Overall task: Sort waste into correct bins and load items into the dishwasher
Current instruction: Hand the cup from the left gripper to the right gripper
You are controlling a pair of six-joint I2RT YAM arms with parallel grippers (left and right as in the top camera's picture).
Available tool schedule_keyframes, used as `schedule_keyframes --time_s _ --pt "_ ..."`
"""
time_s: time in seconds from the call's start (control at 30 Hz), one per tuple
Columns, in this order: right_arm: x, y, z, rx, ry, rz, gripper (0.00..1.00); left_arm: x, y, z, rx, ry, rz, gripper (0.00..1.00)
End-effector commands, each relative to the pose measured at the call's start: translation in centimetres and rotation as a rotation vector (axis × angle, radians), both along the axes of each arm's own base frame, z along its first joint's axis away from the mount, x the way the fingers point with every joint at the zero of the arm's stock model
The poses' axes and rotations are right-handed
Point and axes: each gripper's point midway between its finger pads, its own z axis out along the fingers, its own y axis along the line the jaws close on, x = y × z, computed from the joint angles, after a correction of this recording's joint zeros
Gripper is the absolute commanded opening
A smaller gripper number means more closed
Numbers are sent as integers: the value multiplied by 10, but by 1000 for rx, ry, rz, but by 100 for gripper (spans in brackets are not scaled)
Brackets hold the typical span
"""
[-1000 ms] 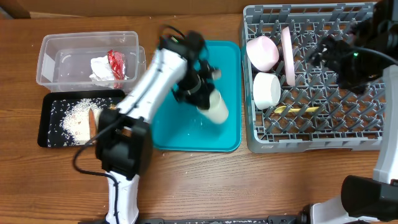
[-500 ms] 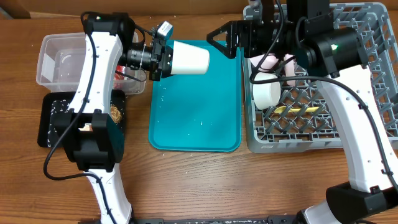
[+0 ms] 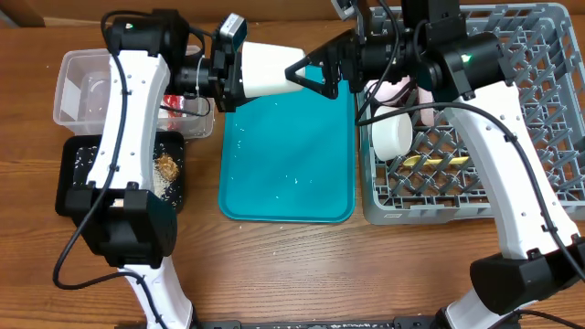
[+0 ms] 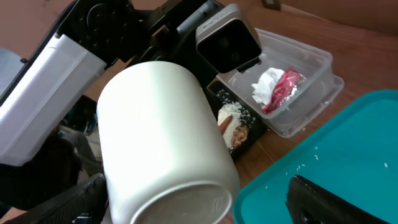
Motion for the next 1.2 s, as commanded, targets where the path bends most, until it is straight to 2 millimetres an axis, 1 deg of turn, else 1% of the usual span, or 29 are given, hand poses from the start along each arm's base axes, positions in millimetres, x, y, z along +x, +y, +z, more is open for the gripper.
schedule_keyframes --time_s 0.0,0.1,0.27,0.33,0.43,0.47,0.57,0.67,0.7,0.77,0.87,1.17 --pt "0 7 7 29 -61 43 88 -21 0 39 -49 -78 -3 4" --pt "-9 16 14 62 -75 96 77 -21 0 39 -46 -79 -3 4" --pt "-27 34 10 53 -75 155 65 -21 0 39 -47 -82 -2 4" --pt "-30 36 10 52 -71 163 60 -21 0 39 -47 -82 -2 4" --pt "-30 36 10 53 -70 163 47 -21 0 39 -47 -82 -2 4" --pt "-30 36 10 52 -68 163 45 -21 0 39 -47 -82 -2 4" --pt "-31 36 9 50 -64 163 44 -21 0 39 -46 -83 -2 5" --pt "-29 35 9 50 -65 159 44 -21 0 35 -20 -84 -2 20" --pt "-28 34 9 50 -65 156 44 -21 0 34 -19 -84 -2 24" --pt "-25 29 9 50 -64 144 44 -21 0 34 -17 -84 -2 27" --pt "-20 21 11 62 -58 133 44 -21 0 34 -16 -84 -2 27" --pt "-2 -18 22 104 -55 76 44 -21 0 32 -5 -85 -2 29"
